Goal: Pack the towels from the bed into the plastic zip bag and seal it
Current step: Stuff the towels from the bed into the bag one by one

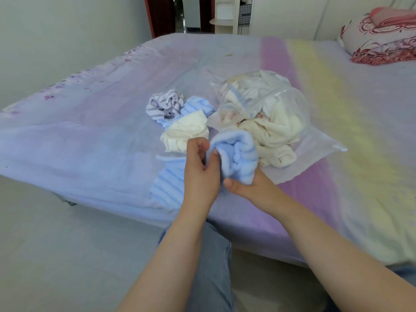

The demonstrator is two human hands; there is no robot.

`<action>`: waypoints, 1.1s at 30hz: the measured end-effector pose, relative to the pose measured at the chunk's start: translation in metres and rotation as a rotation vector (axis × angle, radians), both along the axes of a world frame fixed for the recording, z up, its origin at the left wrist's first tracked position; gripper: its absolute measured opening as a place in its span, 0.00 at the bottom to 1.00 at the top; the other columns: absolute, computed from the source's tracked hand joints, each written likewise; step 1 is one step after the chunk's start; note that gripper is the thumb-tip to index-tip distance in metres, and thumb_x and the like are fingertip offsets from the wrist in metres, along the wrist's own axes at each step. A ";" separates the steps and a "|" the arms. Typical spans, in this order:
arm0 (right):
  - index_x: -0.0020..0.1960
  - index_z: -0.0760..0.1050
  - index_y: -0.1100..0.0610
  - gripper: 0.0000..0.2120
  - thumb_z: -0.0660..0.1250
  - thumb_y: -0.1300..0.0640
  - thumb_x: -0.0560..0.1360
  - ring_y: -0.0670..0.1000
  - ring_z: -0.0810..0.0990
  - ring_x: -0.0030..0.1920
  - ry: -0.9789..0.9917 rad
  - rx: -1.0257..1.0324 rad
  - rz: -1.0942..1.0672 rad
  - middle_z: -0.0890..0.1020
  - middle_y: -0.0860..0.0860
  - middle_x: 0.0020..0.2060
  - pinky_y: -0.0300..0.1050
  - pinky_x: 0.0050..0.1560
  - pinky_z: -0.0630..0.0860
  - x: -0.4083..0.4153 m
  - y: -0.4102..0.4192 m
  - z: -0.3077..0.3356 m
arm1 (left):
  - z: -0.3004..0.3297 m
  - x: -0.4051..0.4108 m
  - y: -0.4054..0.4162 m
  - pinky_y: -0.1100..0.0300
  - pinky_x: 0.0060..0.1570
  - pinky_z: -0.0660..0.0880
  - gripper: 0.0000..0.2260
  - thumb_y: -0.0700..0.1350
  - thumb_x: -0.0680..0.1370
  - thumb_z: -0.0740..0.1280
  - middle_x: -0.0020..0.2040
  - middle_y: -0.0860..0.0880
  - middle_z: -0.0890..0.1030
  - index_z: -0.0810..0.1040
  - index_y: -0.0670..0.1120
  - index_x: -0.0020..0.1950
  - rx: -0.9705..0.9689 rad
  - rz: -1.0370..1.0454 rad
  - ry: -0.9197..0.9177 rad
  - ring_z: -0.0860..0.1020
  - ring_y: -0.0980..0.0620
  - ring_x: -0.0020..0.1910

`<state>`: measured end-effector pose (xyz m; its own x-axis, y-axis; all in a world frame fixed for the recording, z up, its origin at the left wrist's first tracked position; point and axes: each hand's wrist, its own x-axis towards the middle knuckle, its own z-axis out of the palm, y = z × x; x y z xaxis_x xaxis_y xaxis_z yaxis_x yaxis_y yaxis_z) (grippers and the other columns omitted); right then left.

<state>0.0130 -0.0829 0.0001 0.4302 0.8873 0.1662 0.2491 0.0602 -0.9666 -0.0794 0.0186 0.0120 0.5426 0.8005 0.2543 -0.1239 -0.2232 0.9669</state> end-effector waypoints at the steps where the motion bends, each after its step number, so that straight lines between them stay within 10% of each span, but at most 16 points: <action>1: 0.69 0.69 0.53 0.27 0.71 0.56 0.72 0.43 0.75 0.65 0.059 -0.005 -0.036 0.78 0.47 0.64 0.37 0.63 0.72 -0.001 -0.005 0.001 | -0.002 -0.002 -0.006 0.58 0.34 0.67 0.07 0.40 0.79 0.63 0.38 0.45 0.73 0.68 0.51 0.48 -0.157 -0.089 -0.034 0.70 0.51 0.35; 6: 0.45 0.76 0.51 0.06 0.73 0.57 0.72 0.45 0.83 0.39 0.017 -0.089 -0.283 0.83 0.49 0.34 0.34 0.35 0.77 0.009 -0.037 -0.004 | -0.013 -0.008 -0.027 0.44 0.46 0.78 0.10 0.51 0.79 0.64 0.41 0.40 0.77 0.77 0.46 0.43 -0.325 -0.344 0.111 0.76 0.46 0.43; 11: 0.55 0.74 0.55 0.18 0.71 0.57 0.66 0.52 0.82 0.44 -0.043 -0.077 -0.303 0.82 0.56 0.48 0.43 0.41 0.80 0.025 -0.064 -0.008 | -0.027 0.010 -0.035 0.57 0.38 0.77 0.08 0.48 0.81 0.63 0.48 0.46 0.81 0.76 0.43 0.50 -0.312 -0.044 0.212 0.79 0.52 0.41; 17: 0.60 0.69 0.57 0.31 0.75 0.44 0.63 0.49 0.82 0.45 -0.085 -0.124 -0.387 0.80 0.50 0.49 0.51 0.38 0.81 0.047 -0.080 -0.016 | -0.039 0.034 -0.041 0.48 0.58 0.77 0.20 0.59 0.79 0.60 0.54 0.45 0.82 0.75 0.46 0.62 -0.305 -0.295 0.506 0.82 0.47 0.51; 21: 0.55 0.66 0.45 0.24 0.73 0.49 0.63 0.30 0.75 0.48 -0.188 0.133 -0.509 0.75 0.38 0.49 0.27 0.49 0.71 0.033 -0.076 0.010 | -0.030 0.047 -0.042 0.58 0.32 0.79 0.20 0.57 0.82 0.57 0.45 0.43 0.82 0.78 0.42 0.51 -0.397 -0.360 0.453 0.81 0.48 0.36; 26: 0.61 0.68 0.50 0.24 0.71 0.64 0.69 0.49 0.67 0.65 -0.810 0.484 -0.653 0.66 0.54 0.61 0.44 0.67 0.63 0.052 -0.053 0.031 | -0.033 0.058 -0.033 0.66 0.22 0.65 0.16 0.50 0.83 0.57 0.41 0.49 0.84 0.77 0.40 0.57 -0.349 -0.330 0.490 0.74 0.56 0.21; 30: 0.73 0.58 0.41 0.33 0.66 0.50 0.72 0.66 0.62 0.70 -1.145 -0.313 -0.365 0.55 0.59 0.76 0.62 0.68 0.65 0.071 -0.042 0.004 | -0.038 0.055 -0.031 0.64 0.25 0.65 0.12 0.42 0.81 0.56 0.44 0.48 0.86 0.78 0.45 0.57 -0.321 -0.301 0.413 0.73 0.56 0.24; 33: 0.74 0.39 0.31 0.46 0.68 0.36 0.69 0.63 0.56 0.73 -0.941 -0.755 -0.205 0.35 0.47 0.77 0.59 0.69 0.64 0.068 -0.054 -0.011 | -0.046 0.052 -0.033 0.65 0.28 0.71 0.13 0.41 0.81 0.56 0.47 0.46 0.86 0.80 0.44 0.56 -0.294 -0.285 0.403 0.79 0.54 0.34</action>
